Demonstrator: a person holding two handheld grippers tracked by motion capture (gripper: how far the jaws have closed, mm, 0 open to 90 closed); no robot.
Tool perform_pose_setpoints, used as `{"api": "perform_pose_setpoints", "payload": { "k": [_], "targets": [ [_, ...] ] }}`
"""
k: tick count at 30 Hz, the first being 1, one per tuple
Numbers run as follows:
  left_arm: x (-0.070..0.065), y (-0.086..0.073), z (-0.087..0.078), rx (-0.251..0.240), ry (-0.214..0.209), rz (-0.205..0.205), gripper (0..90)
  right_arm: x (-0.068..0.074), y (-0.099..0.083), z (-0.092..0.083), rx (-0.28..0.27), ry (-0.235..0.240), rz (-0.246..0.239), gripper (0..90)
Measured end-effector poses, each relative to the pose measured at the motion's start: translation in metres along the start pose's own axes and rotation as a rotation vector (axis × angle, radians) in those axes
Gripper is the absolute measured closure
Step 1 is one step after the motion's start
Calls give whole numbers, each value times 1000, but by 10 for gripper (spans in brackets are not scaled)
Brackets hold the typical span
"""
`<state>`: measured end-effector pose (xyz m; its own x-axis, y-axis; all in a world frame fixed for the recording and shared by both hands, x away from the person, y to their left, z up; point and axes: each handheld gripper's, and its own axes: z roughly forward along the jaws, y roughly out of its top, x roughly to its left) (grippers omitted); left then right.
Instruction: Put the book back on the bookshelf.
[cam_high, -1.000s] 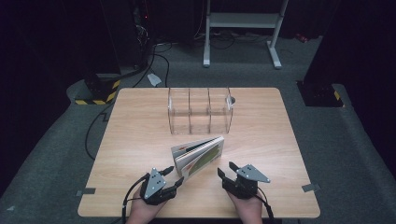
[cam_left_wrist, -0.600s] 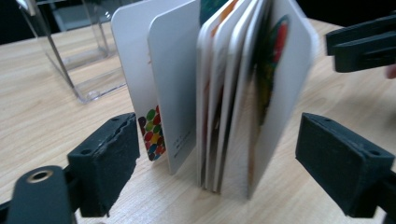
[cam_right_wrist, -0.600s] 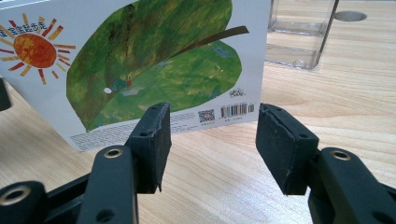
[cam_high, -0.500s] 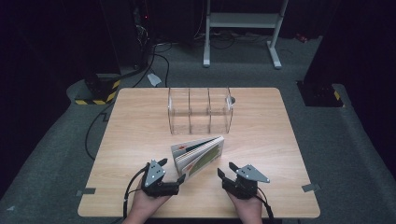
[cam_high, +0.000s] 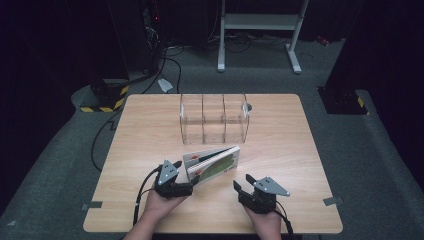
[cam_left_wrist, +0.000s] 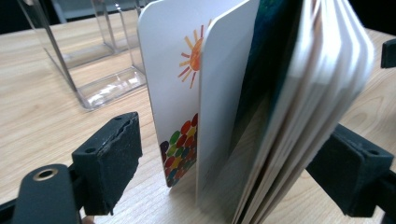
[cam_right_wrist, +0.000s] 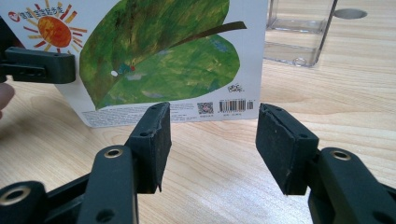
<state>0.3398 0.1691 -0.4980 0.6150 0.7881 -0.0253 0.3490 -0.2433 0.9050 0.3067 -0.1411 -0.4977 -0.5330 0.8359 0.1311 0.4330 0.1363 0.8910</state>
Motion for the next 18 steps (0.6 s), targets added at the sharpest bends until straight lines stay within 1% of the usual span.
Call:
{"api": "perform_pose_setpoints", "payload": {
  "k": [1, 4, 5, 7, 8, 10, 12, 15, 17, 18],
  "targets": [
    [0, -1, 1, 0, -11, 2, 160, 0, 0, 0, 1, 0, 2, 451],
    [-1, -2, 2, -3, -25, 24, 240, 0, -1, 1, 5, -1, 2, 451],
    [-3, -3, 2, -11, -36, 33, 296, 0, -1, 2, 6, 1, 1, 451],
    [-6, -4, 0, -20, -36, 52, 413, -1, -1, 2, 9, 3, 4, 451],
    [-6, -5, -1, -27, -37, 57, 458, -1, -1, 3, 11, 6, 4, 449],
    [-7, -6, -4, -34, -50, 62, 586, -3, 1, 4, 12, 10, 4, 438],
    [-7, -8, -6, -36, -52, 75, 668, -8, 4, 7, 11, 17, -3, 410],
    [-7, -10, -8, -40, -80, 79, 712, -16, 10, 13, 25, 23, -8, 358],
    [-8, -11, -10, -43, -116, 84, 747, -20, 13, 18, 47, 24, -19, 324],
    [-10, -11, -10, -42, -131, 86, 770, -22, 15, 21, 49, 25, -31, 316]
  ]
}}
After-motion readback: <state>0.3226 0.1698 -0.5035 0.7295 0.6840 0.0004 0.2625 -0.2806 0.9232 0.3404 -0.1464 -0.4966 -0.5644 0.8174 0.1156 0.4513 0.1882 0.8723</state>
